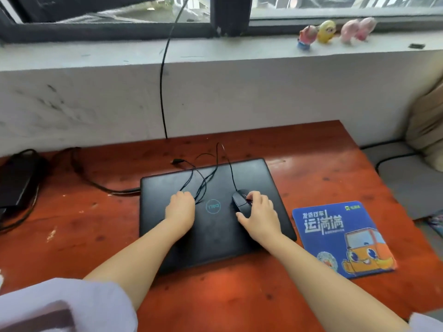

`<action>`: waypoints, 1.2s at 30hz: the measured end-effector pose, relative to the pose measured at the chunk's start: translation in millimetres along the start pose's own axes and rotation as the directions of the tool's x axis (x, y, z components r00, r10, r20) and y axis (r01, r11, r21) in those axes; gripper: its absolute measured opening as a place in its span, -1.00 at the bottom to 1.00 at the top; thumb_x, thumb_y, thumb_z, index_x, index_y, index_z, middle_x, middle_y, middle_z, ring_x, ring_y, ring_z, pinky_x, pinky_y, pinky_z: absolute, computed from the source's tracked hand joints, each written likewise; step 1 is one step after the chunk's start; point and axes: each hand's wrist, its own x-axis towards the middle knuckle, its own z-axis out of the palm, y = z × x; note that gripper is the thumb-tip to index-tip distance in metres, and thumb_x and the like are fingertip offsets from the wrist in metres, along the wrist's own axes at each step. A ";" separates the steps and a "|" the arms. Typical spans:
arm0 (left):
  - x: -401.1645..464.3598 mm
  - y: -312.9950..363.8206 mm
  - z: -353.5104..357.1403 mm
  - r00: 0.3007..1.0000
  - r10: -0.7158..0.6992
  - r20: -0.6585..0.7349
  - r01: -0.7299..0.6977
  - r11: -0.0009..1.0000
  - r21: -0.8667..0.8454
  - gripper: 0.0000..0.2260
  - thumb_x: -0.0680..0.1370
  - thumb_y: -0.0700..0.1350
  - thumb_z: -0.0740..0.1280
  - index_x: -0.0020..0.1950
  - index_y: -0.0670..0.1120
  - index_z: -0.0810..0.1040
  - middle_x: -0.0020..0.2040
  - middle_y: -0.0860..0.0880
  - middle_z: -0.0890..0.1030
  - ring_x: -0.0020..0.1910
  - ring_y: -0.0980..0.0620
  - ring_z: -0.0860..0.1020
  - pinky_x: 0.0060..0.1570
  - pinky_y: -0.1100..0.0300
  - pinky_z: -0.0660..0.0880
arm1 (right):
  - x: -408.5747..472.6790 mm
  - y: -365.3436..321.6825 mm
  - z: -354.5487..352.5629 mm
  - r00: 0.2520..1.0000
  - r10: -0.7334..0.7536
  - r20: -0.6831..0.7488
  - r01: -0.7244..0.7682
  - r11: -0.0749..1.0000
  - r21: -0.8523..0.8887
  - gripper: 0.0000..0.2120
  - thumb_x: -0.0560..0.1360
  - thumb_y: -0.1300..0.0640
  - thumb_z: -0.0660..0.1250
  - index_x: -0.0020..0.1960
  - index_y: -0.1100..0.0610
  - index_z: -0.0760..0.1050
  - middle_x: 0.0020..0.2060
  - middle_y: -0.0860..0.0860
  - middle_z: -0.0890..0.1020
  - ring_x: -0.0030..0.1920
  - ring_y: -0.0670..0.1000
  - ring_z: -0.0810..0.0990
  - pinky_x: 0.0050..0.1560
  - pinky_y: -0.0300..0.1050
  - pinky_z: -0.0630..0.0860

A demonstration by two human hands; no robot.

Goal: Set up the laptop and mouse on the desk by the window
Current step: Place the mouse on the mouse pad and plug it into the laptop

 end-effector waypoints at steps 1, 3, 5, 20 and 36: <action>3.4 0.0 -2.1 1.000 -0.019 0.024 0.019 1.000 0.007 -0.77 0.52 -0.31 0.24 0.17 -0.24 0.41 0.20 -0.21 0.48 0.22 -0.16 0.46 0.12 0.04 0.48 | 2.7 7.0 -6.4 1.000 -0.012 -0.013 0.013 1.000 0.029 -0.59 0.41 -0.07 0.35 0.15 0.04 0.29 0.11 0.05 0.46 0.14 0.10 0.40 0.05 0.00 0.43; 7.2 2.0 -8.4 0.997 -0.046 0.065 0.045 0.999 0.011 -0.79 0.51 -0.28 0.24 0.14 -0.26 0.44 0.18 -0.24 0.50 0.18 -0.21 0.48 0.09 0.01 0.48 | 8.4 25.2 -23.1 0.999 -0.024 -0.046 0.027 0.997 0.068 -0.58 0.40 -0.06 0.36 0.15 0.05 0.30 0.11 0.05 0.47 0.13 0.11 0.41 0.03 0.01 0.42; 8.7 16.9 -18.1 0.994 -0.041 0.102 0.045 0.998 -0.036 -0.80 0.49 -0.24 0.26 0.08 -0.28 0.45 0.13 -0.27 0.53 0.12 -0.25 0.51 0.02 0.00 0.48 | 13.8 49.4 -43.6 0.996 -0.019 -0.085 0.026 0.996 0.085 -0.58 0.39 -0.06 0.36 0.14 0.05 0.31 0.10 0.06 0.47 0.11 0.12 0.41 0.02 0.02 0.41; 9.2 284.2 -32.1 0.868 0.394 -0.302 -0.497 0.708 -0.503 -0.86 0.55 -0.29 0.11 -0.01 -0.26 0.45 0.00 -0.24 0.51 0.04 -0.20 0.42 -0.01 0.03 0.33 | -59.2 240.0 -95.3 0.930 0.352 -0.104 -0.360 0.929 -0.080 -0.53 0.39 -0.09 0.38 0.18 0.07 0.31 0.13 0.09 0.47 0.16 0.13 0.43 0.10 -0.01 0.41; -27.5 302.7 -31.3 0.878 0.382 -0.287 -0.455 0.484 -0.747 -0.86 0.61 -0.23 0.05 -0.01 -0.09 0.38 -0.07 -0.13 0.51 -0.08 -0.04 0.44 -0.11 0.18 0.35 | 147.1 178.1 -208.0 0.961 0.276 0.019 -0.273 0.936 0.224 -0.61 0.59 0.04 0.04 0.27 0.24 0.41 0.25 0.20 0.52 0.26 0.16 0.44 0.18 -0.10 0.34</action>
